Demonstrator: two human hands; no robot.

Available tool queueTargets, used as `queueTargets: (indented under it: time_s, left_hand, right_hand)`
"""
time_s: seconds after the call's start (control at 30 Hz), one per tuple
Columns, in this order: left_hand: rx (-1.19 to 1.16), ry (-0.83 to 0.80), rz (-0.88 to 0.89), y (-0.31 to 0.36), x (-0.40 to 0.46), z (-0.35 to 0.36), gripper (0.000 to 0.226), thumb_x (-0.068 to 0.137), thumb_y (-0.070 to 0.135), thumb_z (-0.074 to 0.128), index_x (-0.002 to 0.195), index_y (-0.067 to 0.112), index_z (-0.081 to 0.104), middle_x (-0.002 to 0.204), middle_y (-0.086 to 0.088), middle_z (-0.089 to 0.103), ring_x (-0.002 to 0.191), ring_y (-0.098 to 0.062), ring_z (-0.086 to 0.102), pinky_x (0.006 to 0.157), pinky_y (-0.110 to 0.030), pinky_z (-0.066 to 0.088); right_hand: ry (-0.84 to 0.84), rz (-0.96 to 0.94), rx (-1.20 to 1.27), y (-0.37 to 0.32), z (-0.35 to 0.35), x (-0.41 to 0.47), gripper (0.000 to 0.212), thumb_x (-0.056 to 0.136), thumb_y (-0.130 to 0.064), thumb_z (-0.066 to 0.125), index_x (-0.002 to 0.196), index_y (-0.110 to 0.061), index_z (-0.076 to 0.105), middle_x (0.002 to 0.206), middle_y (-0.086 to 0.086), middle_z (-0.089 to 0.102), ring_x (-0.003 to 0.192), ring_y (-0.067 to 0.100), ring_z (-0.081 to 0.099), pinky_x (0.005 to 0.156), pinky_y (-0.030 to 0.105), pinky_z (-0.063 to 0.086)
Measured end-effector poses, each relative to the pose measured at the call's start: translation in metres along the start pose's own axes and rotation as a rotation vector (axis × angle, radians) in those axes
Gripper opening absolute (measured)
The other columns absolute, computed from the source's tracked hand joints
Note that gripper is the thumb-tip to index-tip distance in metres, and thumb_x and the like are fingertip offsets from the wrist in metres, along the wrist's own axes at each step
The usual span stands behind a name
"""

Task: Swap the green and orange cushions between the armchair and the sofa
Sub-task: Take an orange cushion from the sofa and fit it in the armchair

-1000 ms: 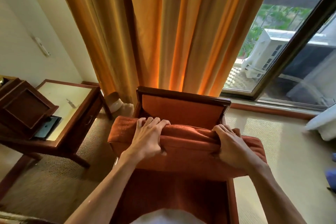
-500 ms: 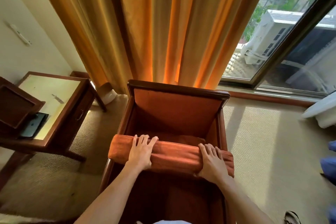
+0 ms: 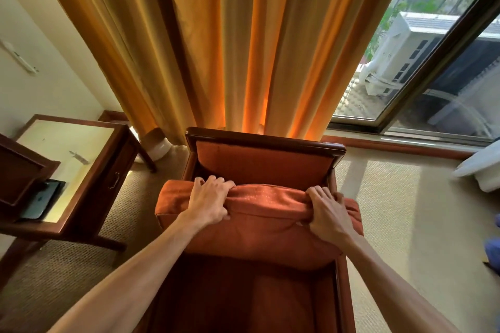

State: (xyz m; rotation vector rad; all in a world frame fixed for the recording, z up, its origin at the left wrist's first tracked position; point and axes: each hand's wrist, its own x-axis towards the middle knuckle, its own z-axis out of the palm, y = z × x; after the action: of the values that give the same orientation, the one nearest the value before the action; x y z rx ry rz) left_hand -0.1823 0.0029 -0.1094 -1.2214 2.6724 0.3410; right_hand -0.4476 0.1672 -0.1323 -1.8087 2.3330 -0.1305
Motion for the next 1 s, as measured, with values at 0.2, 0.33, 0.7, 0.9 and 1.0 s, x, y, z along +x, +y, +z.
queueTargets:
  time_s: [0.2, 0.33, 0.7, 0.9, 1.0]
  left_hand:
    - [-0.043, 0.065, 0.011, -0.008, 0.025, -0.049, 0.084, 0.064, 0.045, 0.088, 0.138, 0.033, 0.051, 0.122, 0.007, 0.059, 0.122, -0.017, 0.049, 0.11, -0.046, 0.029]
    - [-0.072, 0.166, -0.022, -0.02, 0.047, -0.047, 0.087, 0.061, 0.044, 0.089, 0.138, 0.035, 0.05, 0.117, 0.009, 0.056, 0.118, -0.017, 0.048, 0.108, -0.044, 0.026]
    - [-0.004, -0.022, -0.032, -0.044, 0.201, 0.067, 0.116, 0.057, 0.052, 0.084, 0.151, 0.031, 0.021, 0.148, -0.005, 0.033, 0.142, -0.027, 0.026, 0.123, -0.044, 0.008]
    - [0.035, 0.008, -0.022, -0.053, 0.218, 0.089, 0.117, 0.048, 0.057, 0.086, 0.145, 0.029, 0.028, 0.137, -0.006, 0.037, 0.128, -0.028, 0.035, 0.12, -0.048, 0.019]
    - [0.049, 0.029, -0.019, -0.051, 0.218, 0.092, 0.116, 0.043, 0.054, 0.087, 0.142, 0.028, 0.032, 0.131, -0.007, 0.04, 0.122, -0.029, 0.038, 0.117, -0.049, 0.022]
  right_hand:
    - [0.109, -0.048, -0.049, 0.0, -0.043, 0.03, 0.062, 0.067, -0.053, 0.076, 0.113, -0.019, 0.052, 0.108, 0.0, 0.051, 0.104, 0.022, 0.049, 0.091, 0.042, 0.029]
    - [0.242, -0.051, -0.039, -0.008, -0.049, 0.046, 0.062, 0.065, -0.052, 0.049, 0.113, -0.013, 0.055, 0.103, 0.005, 0.052, 0.098, 0.026, 0.049, 0.086, 0.042, 0.029]
    - [-0.252, 0.217, -0.069, 0.058, 0.08, 0.184, 0.116, 0.055, -0.07, 0.079, 0.144, -0.021, 0.023, 0.148, 0.008, 0.035, 0.14, 0.032, 0.029, 0.119, 0.05, 0.013]
    - [-0.096, 0.177, -0.075, 0.076, 0.111, 0.193, 0.113, 0.044, -0.069, 0.084, 0.132, -0.019, 0.034, 0.131, 0.012, 0.045, 0.123, 0.034, 0.036, 0.111, 0.058, 0.027]
    - [-0.087, 0.16, -0.085, 0.075, 0.113, 0.193, 0.112, 0.043, -0.07, 0.084, 0.13, -0.017, 0.036, 0.126, 0.012, 0.045, 0.118, 0.036, 0.039, 0.107, 0.058, 0.03]
